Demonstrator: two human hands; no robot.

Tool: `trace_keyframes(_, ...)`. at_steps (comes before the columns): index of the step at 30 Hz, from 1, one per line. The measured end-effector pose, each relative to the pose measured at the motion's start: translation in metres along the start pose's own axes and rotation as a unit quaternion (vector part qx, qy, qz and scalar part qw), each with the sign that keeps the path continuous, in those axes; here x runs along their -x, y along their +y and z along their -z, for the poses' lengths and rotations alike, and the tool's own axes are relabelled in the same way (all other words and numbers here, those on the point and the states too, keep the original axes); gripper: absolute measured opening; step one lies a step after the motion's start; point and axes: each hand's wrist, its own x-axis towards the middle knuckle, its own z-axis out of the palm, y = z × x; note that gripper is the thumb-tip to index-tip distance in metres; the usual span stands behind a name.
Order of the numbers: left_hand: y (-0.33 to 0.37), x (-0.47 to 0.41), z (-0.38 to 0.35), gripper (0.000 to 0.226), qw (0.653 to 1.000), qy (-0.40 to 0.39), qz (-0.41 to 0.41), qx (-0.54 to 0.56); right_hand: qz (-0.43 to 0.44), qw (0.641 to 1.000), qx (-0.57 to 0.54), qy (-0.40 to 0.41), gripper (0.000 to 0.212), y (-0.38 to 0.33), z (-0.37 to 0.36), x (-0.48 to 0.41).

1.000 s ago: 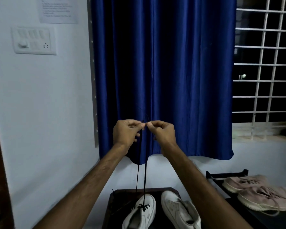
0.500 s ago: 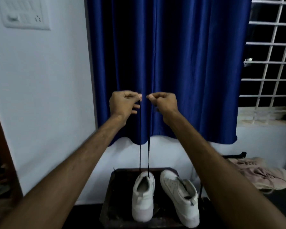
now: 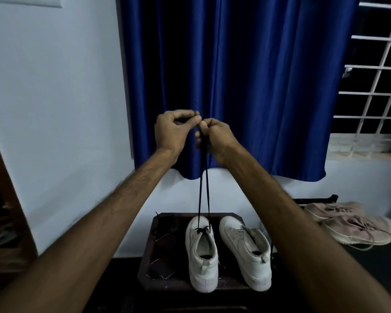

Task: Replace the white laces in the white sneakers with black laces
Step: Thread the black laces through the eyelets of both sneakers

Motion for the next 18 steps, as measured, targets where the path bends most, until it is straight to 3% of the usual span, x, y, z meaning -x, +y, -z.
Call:
trace_keyframes(2, -0.003, 0.010, -0.002, 0.029, 0.994, -0.042, 0.088, 0.046, 0.008, 0.999, -0.020, 0.024, 0.018, 0.001, -0.001, -0.004)
trace_keyframes(5, -0.022, 0.042, -0.008, 0.046, 0.937, -0.239, 0.252, 0.042, 0.011, 0.995, -0.065, 0.074, 0.018, 0.007, 0.000, -0.008)
trace_keyframes(7, -0.041, 0.065, -0.006, 0.042, 0.892, -0.376, 0.251, 0.008, 0.017, 0.991, -0.068, 0.110, 0.013, 0.013, 0.007, -0.011)
trace_keyframes(8, -0.049, 0.072, -0.004, 0.034, 0.885, -0.397, 0.243, 0.004, 0.022, 0.990, -0.054, 0.129, 0.010, 0.017, 0.011, -0.011)
trace_keyframes(11, -0.061, 0.072, -0.003, 0.022, 0.911, -0.353, 0.214, -0.021, 0.065, 0.971, 0.097, 0.207, 0.007, 0.037, 0.035, -0.016)
trace_keyframes(13, -0.066, 0.066, -0.004, 0.021, 0.929, -0.331, 0.144, -0.080, 0.074, 0.949, 0.218, 0.217, 0.007, 0.058, 0.050, -0.015)
trace_keyframes(16, -0.073, 0.060, -0.005, 0.012, 0.942, -0.281, 0.064, -0.169, 0.031, 0.936, 0.317, 0.152, 0.021, 0.101, 0.056, -0.002)
trace_keyframes(18, -0.075, 0.060, -0.006, 0.007, 0.952, -0.232, 0.053, -0.191, 0.007, 0.953, 0.289, 0.091, 0.031, 0.128, 0.049, 0.017)
